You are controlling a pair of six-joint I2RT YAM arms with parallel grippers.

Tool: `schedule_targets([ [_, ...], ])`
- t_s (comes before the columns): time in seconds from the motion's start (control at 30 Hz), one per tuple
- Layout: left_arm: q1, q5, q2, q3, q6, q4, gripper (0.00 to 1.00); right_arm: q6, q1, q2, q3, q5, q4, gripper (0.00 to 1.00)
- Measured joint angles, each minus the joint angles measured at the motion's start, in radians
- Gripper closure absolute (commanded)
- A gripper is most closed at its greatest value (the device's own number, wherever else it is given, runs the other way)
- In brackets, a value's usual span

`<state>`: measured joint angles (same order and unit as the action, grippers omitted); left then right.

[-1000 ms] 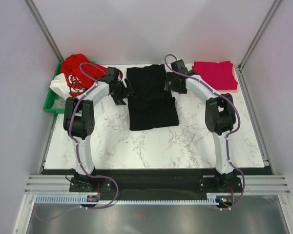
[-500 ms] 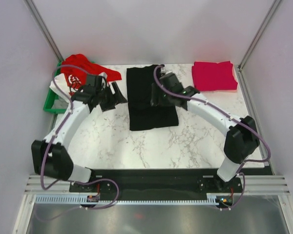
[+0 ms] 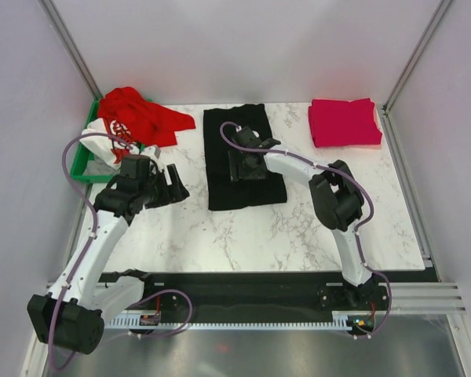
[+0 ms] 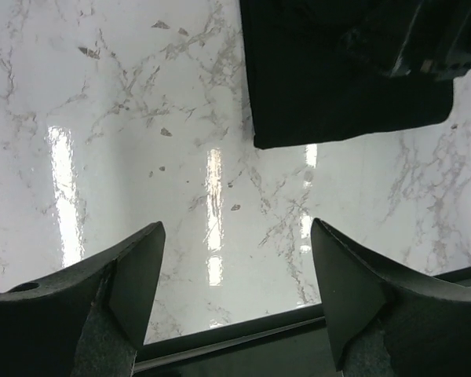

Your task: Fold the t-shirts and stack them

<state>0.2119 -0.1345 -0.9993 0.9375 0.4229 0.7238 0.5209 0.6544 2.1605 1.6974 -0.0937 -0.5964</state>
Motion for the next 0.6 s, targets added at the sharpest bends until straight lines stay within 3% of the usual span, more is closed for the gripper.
schedule_targets([
  [0.17, 0.0, 0.035, 0.029, -0.103, -0.006, 0.002, 0.18, -0.036, -0.018, 0.114, 0.282, -0.02, -0.053, 0.21],
  [0.37, 0.0, 0.05, 0.106, -0.122, -0.009, -0.014, 0.18, -0.065, -0.095, 0.263, 0.608, -0.014, -0.097, 0.21],
  [0.47, 0.0, 0.043, 0.092, -0.122, -0.008, -0.026, 0.19, -0.084, -0.135, 0.241, 0.582, -0.021, -0.088, 0.2],
  [0.6, 0.0, -0.042, 0.035, -0.14, 0.014, -0.084, 0.23, -0.08, -0.183, 0.022, 0.198, -0.022, 0.0, 0.21],
])
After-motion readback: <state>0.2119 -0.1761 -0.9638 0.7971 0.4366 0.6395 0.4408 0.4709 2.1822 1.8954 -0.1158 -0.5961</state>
